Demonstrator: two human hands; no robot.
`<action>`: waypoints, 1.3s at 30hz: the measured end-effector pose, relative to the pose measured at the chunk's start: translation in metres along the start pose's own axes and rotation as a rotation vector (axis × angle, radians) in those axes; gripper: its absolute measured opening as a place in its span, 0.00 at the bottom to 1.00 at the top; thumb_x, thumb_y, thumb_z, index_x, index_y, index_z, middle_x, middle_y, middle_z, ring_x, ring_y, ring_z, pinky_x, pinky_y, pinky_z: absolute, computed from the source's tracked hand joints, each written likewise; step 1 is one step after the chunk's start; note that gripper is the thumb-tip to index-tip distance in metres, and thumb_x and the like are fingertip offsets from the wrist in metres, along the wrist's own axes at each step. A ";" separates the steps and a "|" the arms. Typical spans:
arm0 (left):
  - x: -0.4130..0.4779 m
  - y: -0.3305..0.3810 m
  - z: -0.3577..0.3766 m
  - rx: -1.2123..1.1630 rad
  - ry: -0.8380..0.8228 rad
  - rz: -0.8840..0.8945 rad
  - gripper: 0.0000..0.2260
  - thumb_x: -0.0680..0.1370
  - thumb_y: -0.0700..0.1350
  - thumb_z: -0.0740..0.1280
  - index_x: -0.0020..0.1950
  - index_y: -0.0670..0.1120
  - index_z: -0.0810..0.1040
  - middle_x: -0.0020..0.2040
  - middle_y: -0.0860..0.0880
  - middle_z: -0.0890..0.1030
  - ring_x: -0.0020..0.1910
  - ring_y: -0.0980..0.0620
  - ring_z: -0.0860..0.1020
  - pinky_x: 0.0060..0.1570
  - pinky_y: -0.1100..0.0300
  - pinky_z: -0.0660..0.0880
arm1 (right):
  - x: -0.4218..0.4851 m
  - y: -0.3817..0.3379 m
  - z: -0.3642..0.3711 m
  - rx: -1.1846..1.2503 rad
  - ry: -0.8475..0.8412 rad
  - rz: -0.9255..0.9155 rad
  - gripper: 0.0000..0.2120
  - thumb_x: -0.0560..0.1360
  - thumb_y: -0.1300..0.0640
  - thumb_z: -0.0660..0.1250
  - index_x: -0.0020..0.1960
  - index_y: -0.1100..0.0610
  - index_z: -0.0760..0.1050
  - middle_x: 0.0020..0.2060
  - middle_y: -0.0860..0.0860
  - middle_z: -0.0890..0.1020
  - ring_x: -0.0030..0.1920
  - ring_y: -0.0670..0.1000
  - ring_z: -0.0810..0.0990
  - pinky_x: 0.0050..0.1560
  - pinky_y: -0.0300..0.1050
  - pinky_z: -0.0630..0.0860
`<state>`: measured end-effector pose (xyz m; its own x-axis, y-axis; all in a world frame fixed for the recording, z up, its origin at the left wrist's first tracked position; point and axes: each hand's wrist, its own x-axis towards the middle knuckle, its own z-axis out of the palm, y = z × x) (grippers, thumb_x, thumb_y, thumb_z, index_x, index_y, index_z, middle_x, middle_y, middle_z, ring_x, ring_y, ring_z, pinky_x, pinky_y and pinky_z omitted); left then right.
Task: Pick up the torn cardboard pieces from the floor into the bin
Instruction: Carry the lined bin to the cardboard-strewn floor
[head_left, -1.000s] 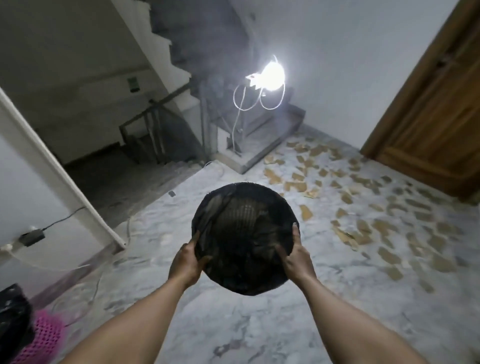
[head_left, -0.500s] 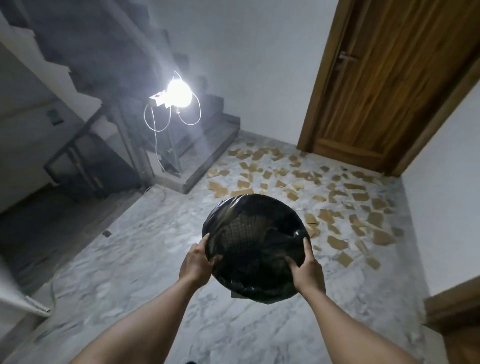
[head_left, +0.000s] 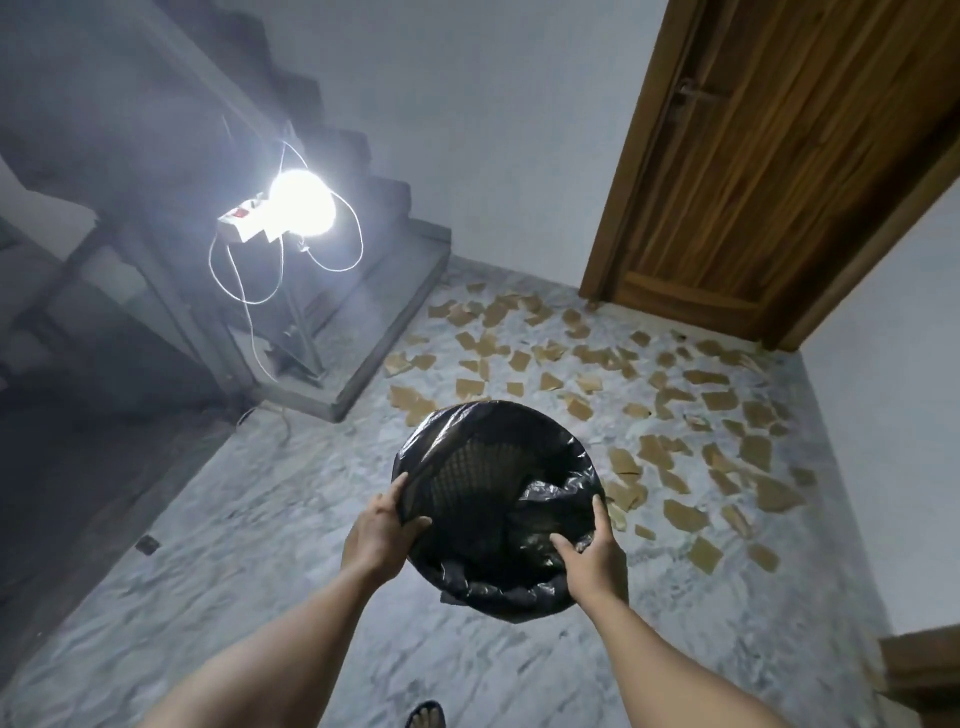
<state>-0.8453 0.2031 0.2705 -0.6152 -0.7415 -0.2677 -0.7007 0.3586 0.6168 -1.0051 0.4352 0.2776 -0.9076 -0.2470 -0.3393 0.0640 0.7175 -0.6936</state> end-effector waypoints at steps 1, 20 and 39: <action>0.020 0.000 -0.010 0.008 0.003 -0.015 0.35 0.73 0.57 0.72 0.77 0.60 0.61 0.64 0.48 0.77 0.60 0.45 0.77 0.57 0.52 0.76 | 0.010 -0.014 0.010 0.013 -0.005 0.007 0.42 0.76 0.50 0.73 0.81 0.44 0.52 0.59 0.55 0.81 0.59 0.57 0.80 0.56 0.51 0.78; 0.353 0.096 -0.031 0.091 -0.057 -0.032 0.38 0.73 0.57 0.74 0.78 0.59 0.59 0.62 0.48 0.76 0.62 0.45 0.74 0.59 0.49 0.74 | 0.318 -0.159 0.081 0.078 -0.019 0.068 0.42 0.76 0.55 0.73 0.81 0.45 0.53 0.69 0.57 0.76 0.64 0.61 0.78 0.61 0.55 0.77; 0.649 0.164 0.049 0.055 -0.251 -0.061 0.33 0.75 0.46 0.71 0.77 0.57 0.61 0.60 0.45 0.79 0.54 0.41 0.78 0.51 0.48 0.78 | 0.598 -0.233 0.137 0.035 0.026 0.223 0.44 0.75 0.54 0.74 0.82 0.47 0.51 0.72 0.61 0.69 0.69 0.62 0.73 0.64 0.54 0.72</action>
<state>-1.3767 -0.1913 0.1614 -0.6367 -0.6014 -0.4826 -0.7537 0.3529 0.5545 -1.5061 0.0315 0.1493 -0.8797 -0.0675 -0.4708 0.2783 0.7295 -0.6248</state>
